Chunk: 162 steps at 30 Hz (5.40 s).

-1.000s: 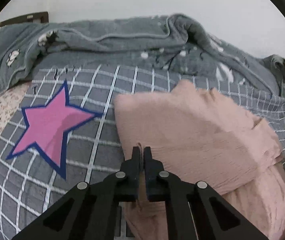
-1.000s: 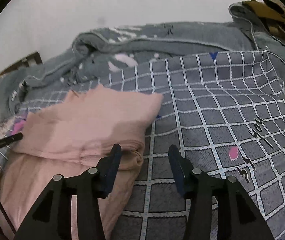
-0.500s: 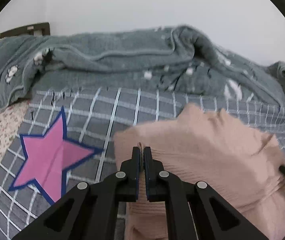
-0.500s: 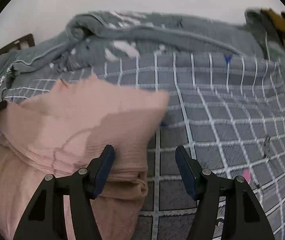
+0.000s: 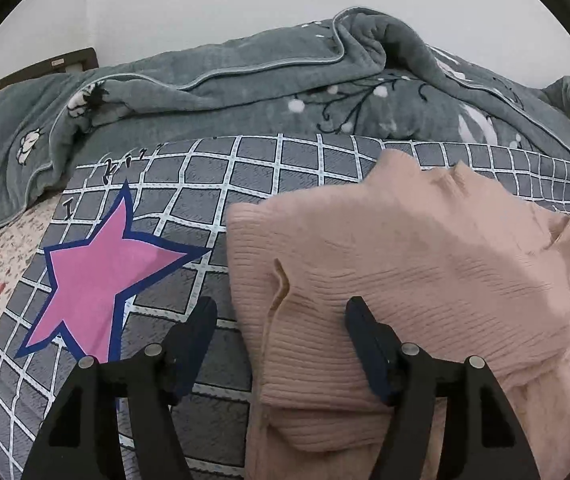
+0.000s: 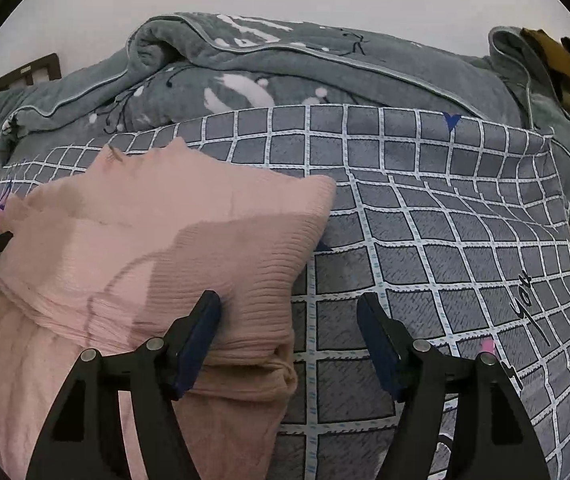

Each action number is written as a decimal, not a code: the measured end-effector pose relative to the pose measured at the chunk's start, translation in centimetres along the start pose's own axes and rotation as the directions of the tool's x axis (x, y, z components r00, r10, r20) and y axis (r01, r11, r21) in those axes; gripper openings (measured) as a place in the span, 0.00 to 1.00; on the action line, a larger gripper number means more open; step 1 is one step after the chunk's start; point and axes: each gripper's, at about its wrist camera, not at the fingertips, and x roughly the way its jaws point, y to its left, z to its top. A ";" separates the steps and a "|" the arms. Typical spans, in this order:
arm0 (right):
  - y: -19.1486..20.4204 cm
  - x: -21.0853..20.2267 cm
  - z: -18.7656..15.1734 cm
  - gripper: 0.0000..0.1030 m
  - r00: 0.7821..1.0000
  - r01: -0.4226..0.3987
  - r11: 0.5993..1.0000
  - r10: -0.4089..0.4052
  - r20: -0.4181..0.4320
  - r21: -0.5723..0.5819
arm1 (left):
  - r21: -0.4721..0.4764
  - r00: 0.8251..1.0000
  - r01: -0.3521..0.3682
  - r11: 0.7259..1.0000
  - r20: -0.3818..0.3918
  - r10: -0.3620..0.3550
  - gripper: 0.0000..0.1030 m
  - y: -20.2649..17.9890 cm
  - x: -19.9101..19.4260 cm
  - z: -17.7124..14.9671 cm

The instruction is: Fold small clothes

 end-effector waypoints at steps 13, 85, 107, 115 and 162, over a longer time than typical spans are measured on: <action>0.2 0.3 0.3 0.62 1.000 -0.015 1.000 0.015 -0.004 -0.001 | 0.009 1.000 -0.020 1.000 -0.010 0.021 0.65 -0.5 0.3 0.0; 0.9 0.1 0.2 0.60 1.000 0.013 0.999 -0.012 0.026 -0.031 | -0.008 1.000 0.001 1.000 -0.009 -0.001 0.67 0.0 0.3 0.2; 0.9 0.1 0.2 0.60 0.999 0.016 0.999 -0.015 0.028 -0.032 | -0.007 1.000 -0.001 1.000 -0.008 0.001 0.67 0.0 0.3 0.2; 0.9 0.1 0.1 0.60 0.999 0.015 0.999 -0.014 0.031 -0.033 | -0.003 1.000 -0.005 1.000 -0.007 0.005 0.67 0.0 0.3 0.2; -2.7 -23.9 -12.3 0.63 0.992 -0.094 0.989 0.082 0.100 0.117 | -0.117 0.989 0.110 0.987 0.114 -0.096 0.67 1.8 -24.8 -9.0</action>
